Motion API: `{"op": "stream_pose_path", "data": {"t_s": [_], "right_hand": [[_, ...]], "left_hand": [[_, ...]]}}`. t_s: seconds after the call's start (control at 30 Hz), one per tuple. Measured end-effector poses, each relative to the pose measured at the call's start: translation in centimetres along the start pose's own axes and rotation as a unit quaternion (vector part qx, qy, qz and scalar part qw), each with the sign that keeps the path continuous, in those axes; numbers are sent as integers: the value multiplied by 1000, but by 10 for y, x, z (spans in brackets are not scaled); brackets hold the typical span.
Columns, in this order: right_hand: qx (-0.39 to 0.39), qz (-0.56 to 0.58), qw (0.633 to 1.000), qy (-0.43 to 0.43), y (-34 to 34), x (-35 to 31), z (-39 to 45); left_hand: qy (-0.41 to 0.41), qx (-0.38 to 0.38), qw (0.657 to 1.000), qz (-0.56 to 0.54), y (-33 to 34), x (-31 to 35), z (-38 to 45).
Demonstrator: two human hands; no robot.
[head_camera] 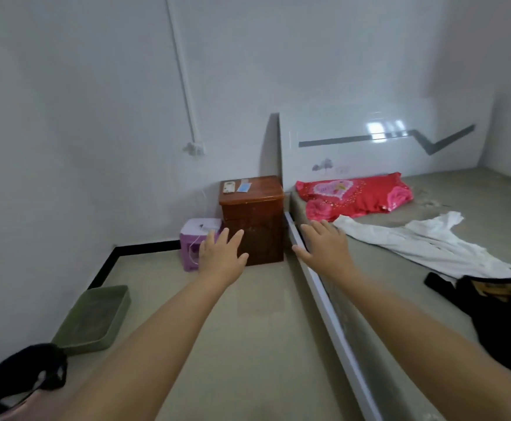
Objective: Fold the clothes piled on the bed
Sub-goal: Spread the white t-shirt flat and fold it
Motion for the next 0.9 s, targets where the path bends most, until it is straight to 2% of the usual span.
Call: {"op": "stream_pose_path", "data": {"t_s": [0.13, 0.4, 0.63, 0.77, 0.9], "right_hand": [[13, -9, 995, 95, 20, 55, 50], [-88, -65, 948, 300, 96, 217, 75], [-87, -44, 907, 409, 148, 351, 102], [-150, -65, 873, 459, 185, 425, 106], [-196, -66, 842, 499, 220, 464, 109]], "left_hand": [[87, -29, 996, -15, 18, 36, 101], [252, -110, 961, -11, 113, 161, 248], [315, -156, 936, 11, 204, 270, 369], [356, -158, 921, 9, 244, 326, 429], [382, -186, 905, 26, 290, 361, 473]]}}
Point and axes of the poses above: each hand's wrist, its own z-axis towards the middle knuckle, its own y-axis out of the palm, x = y × z, the point moved 7 cm from there along z, towards the middle knuckle, and after that the axes turned 15 degrees about -z, right-handed, at the moved point
